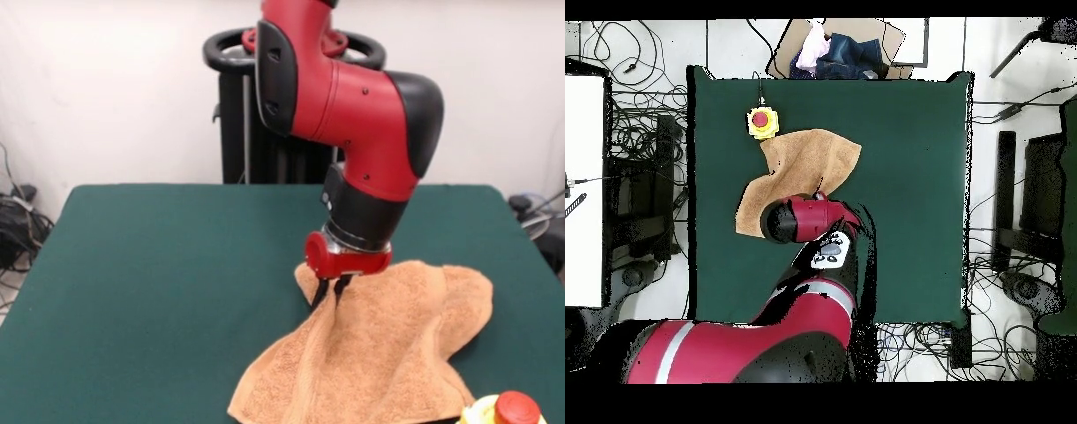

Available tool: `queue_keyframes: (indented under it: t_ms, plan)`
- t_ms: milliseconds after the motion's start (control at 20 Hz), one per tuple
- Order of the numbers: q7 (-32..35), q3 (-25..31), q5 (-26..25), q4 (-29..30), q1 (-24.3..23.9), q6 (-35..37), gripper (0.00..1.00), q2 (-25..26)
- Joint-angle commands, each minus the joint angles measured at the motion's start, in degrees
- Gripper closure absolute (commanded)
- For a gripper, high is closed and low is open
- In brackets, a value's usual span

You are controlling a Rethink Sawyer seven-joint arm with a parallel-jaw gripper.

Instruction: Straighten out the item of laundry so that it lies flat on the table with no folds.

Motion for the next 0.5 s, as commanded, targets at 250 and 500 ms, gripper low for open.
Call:
queue_keyframes:
  t_ms: [250,500]
  plan:
    - [8.21,1.66,-3.85,1.92,-5.74,-6.82,1.0,2.08]
    - [4.44,3.13,-7.95,4.97,-9.94,-5.97,1.0,-1.51]
